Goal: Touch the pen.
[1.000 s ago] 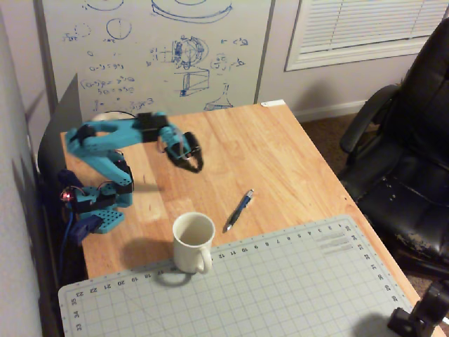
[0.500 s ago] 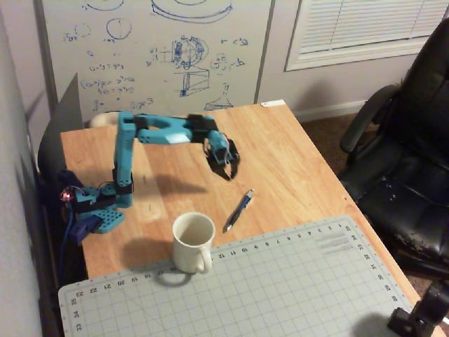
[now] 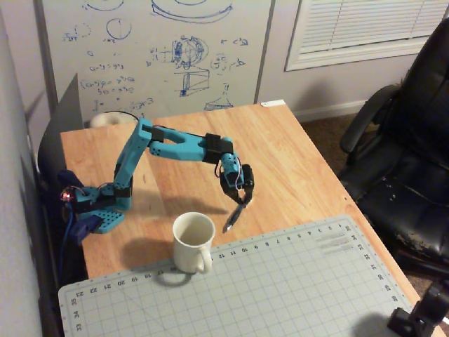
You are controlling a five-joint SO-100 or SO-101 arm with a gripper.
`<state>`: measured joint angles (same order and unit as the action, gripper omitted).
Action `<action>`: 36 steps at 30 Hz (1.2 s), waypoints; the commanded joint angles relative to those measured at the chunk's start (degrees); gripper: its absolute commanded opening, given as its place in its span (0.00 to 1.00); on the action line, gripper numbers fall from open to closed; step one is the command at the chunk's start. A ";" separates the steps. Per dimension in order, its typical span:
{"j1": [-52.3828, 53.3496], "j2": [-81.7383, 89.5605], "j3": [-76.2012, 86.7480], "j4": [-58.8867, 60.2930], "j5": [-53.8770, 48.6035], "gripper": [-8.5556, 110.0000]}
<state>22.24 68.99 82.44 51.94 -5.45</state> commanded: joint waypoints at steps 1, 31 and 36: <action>0.44 1.49 -5.01 -0.18 -0.53 0.08; 0.09 -3.96 -5.45 -0.62 -0.53 0.08; 0.09 -3.60 -5.45 -0.53 -0.53 0.08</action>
<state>22.32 63.28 81.56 51.94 -5.45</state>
